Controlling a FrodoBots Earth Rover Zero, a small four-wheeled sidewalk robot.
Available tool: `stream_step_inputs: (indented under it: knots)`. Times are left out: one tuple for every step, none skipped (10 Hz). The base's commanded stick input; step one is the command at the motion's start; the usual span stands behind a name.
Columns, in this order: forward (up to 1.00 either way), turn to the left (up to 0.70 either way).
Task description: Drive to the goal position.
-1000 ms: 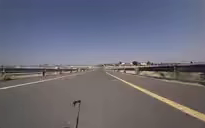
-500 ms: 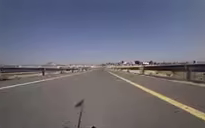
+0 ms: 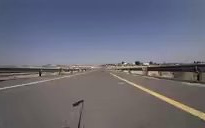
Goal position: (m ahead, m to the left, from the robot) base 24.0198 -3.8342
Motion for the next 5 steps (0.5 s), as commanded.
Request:
stream_step_inputs:
  knots:
    - [1.0,0.0]
    - [1.0,0.0]
    - [1.0,-0.01]
    - [1.0,-0.03]
    - [1.0,-0.03]
